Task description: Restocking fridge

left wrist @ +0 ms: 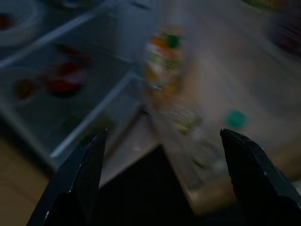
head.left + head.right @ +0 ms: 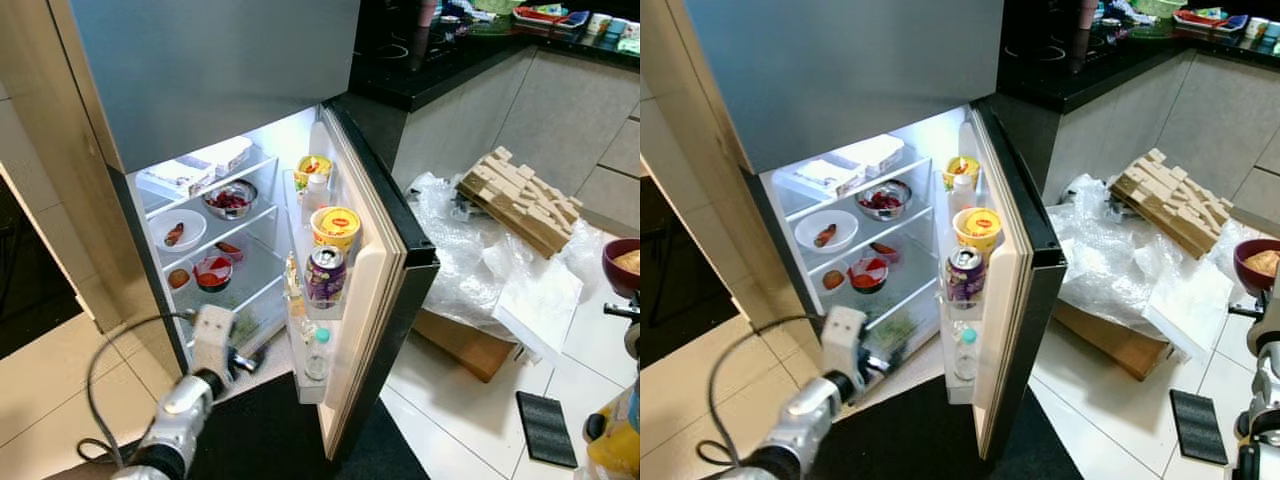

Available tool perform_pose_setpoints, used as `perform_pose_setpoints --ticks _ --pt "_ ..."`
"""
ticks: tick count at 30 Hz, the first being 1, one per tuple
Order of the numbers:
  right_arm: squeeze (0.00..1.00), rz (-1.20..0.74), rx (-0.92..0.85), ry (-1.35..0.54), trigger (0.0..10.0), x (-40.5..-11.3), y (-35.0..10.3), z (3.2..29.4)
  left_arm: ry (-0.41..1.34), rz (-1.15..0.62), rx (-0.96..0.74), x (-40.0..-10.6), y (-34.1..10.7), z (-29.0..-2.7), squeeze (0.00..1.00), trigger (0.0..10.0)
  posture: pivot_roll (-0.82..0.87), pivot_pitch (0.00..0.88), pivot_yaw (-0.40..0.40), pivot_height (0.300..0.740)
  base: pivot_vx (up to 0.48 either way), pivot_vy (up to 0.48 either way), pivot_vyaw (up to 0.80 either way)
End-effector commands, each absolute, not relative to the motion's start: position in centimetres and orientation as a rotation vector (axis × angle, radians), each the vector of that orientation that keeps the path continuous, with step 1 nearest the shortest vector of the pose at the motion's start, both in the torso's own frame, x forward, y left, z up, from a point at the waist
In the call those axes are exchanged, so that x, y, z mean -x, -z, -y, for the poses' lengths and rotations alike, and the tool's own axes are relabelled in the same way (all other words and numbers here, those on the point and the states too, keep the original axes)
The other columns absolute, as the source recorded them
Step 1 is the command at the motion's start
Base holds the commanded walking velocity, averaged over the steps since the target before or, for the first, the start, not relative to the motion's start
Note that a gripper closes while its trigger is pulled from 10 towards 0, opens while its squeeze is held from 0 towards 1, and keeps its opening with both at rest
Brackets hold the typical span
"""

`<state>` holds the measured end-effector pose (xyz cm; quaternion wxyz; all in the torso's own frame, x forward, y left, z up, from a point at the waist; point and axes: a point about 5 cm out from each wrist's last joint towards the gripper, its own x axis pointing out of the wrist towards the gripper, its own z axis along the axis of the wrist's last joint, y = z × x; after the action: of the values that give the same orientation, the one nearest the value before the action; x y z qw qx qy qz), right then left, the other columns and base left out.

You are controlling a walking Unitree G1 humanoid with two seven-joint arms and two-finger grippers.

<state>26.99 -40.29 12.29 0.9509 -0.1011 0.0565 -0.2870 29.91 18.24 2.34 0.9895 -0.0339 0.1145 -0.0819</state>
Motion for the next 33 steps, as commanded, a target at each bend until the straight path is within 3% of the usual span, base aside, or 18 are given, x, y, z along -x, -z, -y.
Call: perform_pose_setpoints --ticks 1,14,23,27,33 --pt "0.0 -0.057 0.201 0.588 10.0 -27.3 -13.1 40.2 0.112 -0.174 0.102 -30.9 -3.5 -19.0 0.0 10.0 -0.07 0.0 -0.027 0.739 0.0 0.0 0.0" --pt "0.0 -0.01 0.206 0.566 10.0 -27.5 -13.9 40.2 0.253 -0.103 0.123 -34.0 -6.6 -14.4 0.0 10.0 -0.08 0.107 0.001 0.739 0.0 0.0 0.0" --pt "0.0 0.049 0.205 0.543 10.0 -27.6 -14.7 39.9 0.309 -0.048 0.067 -35.7 -9.1 -12.7 0.0 10.0 -0.08 0.184 0.03 0.739 0.0 0.0 0.0" --pt "0.0 0.062 0.216 0.536 10.0 -27.6 -14.9 39.9 0.321 -0.034 0.054 -36.0 -9.7 -12.2 0.0 10.0 -0.08 0.209 0.038 0.739 0.0 0.0 0.0" --pt "0.0 0.106 0.233 0.543 10.0 -27.3 -16.2 40.5 0.418 -0.031 0.066 -35.9 -9.8 -9.3 0.0 10.0 -0.1 0.227 0.052 0.739 0.0 0.0 0.0"
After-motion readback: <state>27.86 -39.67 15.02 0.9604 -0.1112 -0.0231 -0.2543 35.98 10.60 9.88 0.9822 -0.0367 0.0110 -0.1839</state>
